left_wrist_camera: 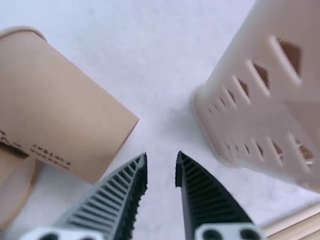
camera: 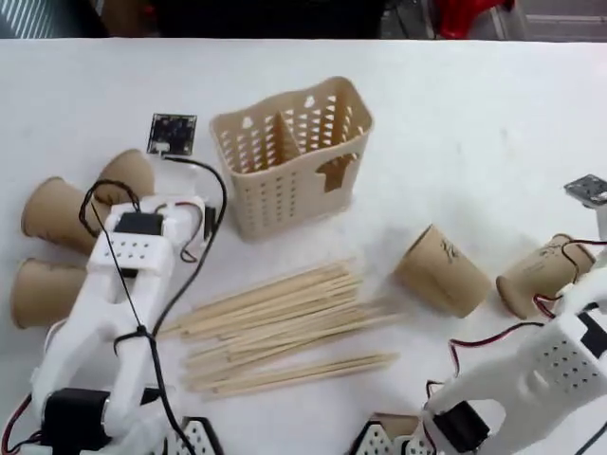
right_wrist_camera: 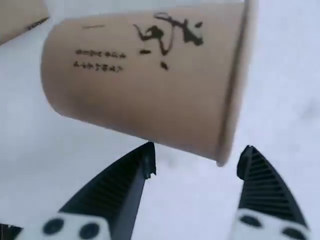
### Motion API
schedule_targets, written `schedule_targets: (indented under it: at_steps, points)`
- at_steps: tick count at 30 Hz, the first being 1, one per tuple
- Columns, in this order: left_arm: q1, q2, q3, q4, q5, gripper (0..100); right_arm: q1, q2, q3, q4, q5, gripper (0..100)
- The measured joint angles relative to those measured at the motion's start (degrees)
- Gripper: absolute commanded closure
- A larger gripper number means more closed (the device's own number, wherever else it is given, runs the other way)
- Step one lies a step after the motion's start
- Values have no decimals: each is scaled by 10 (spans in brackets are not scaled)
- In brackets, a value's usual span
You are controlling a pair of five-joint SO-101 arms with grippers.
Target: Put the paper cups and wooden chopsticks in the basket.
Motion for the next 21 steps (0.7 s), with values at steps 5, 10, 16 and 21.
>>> schedule_targets:
  at_steps: [5, 10, 16, 21]
  points:
    - [0, 0, 0, 0, 0, 890, 25, 11, -19, -8, -3, 731]
    - [0, 0, 0, 0, 0, 890, 21, 41, -18, -29, -8, 731]
    - [0, 0, 0, 0, 0, 889, -4, 47, -18, -69, -49, 731]
    - [0, 0, 0, 0, 0, 889, -28, 47, -18, -81, -66, 732]
